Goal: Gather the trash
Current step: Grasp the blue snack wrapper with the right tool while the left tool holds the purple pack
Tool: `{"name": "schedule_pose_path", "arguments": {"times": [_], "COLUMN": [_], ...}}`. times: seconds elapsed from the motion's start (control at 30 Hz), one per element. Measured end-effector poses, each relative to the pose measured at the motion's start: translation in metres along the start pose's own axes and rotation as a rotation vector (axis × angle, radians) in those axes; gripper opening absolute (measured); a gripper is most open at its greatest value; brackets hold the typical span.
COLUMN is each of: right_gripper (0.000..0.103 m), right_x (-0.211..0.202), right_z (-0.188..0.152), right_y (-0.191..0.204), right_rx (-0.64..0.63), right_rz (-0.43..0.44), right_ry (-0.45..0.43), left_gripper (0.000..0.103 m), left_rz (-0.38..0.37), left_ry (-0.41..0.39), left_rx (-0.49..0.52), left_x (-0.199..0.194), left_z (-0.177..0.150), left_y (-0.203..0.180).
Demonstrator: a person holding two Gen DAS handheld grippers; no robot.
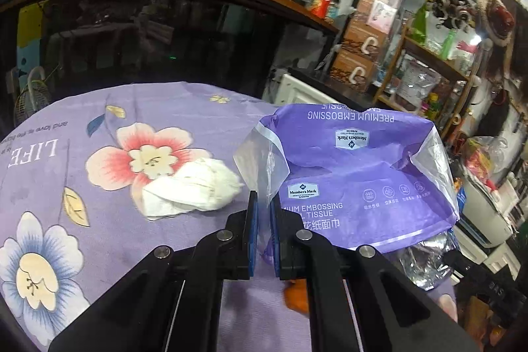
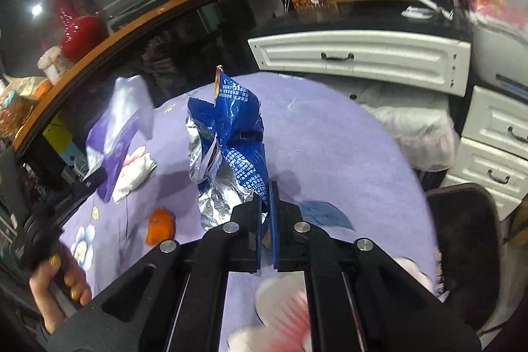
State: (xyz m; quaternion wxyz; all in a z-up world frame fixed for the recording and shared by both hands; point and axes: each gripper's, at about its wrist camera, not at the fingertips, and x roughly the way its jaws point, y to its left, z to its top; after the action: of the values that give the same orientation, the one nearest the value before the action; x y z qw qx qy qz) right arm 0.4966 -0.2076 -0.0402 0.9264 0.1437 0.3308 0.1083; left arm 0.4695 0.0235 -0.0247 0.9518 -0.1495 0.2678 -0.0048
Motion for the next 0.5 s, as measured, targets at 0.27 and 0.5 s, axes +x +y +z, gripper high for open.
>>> {"name": "schedule_pose_path", "arguments": {"times": [0.27, 0.5], "right_gripper": [0.004, 0.004], "right_x": [-0.079, -0.138], "right_z": [-0.016, -0.037], "right_y": [-0.039, -0.095], "right_rx": [-0.029, -0.022], "right_rz": [-0.041, -0.145], "right_ry": [-0.079, -0.125], "left_gripper": [0.008, 0.008], "left_rz": [-0.084, -0.195], "left_ry": [-0.002, 0.046], "left_rx": [0.124, 0.196], "left_x": [-0.010, -0.012], "left_z": [-0.016, -0.033], "left_y": [-0.049, -0.085]}}
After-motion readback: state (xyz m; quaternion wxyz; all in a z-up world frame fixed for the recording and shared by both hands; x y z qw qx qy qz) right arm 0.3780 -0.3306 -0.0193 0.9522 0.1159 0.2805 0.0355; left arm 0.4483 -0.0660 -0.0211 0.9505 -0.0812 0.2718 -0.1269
